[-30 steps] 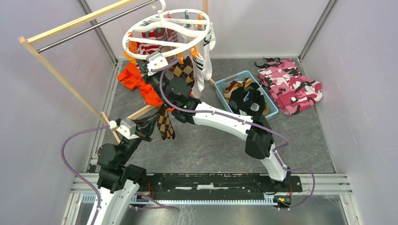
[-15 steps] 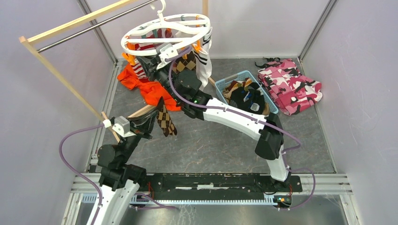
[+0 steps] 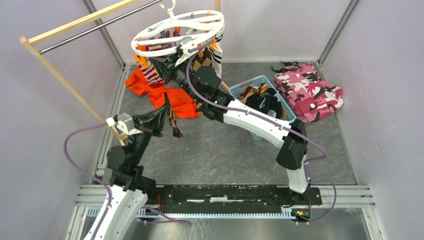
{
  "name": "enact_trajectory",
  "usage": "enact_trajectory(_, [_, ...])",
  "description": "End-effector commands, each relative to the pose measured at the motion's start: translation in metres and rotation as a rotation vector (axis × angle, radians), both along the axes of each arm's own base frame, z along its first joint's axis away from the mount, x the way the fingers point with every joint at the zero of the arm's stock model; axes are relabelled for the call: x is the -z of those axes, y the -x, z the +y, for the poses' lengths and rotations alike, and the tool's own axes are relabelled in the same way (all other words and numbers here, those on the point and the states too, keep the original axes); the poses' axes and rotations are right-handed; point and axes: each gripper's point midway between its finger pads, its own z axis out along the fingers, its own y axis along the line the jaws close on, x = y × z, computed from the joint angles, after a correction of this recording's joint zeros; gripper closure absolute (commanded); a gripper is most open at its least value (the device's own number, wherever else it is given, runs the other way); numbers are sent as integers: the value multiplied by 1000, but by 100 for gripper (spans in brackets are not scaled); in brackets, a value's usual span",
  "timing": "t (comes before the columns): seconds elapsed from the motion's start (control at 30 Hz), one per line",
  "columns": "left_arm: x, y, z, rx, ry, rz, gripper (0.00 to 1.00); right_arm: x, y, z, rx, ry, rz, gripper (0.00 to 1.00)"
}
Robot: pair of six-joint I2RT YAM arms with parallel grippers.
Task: Clip the socks to the hanger
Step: Clamp the sock onto the hanger.
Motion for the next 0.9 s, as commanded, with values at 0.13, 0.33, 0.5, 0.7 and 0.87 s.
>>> enact_trajectory(0.13, [-53,-19,-4,16,100,-35,98,-29,3,-24,-39,-58,33,100])
enact_trajectory(0.33, [-57,-30,6,-111,-39,-108,98,-25,0,-27,-19,-43,45,100])
enact_trajectory(0.5, [-64,-44,0,-123,-128,-137,98,-21,-4,-28,6,-25,51,100])
enact_trajectory(0.7, [-69,-59,-1,-145,-132,-136,98,-20,-8,-28,30,-15,53,100])
enact_trajectory(0.87, [-72,-64,0,-163,-140,-140,98,-19,-11,-29,50,1,44,100])
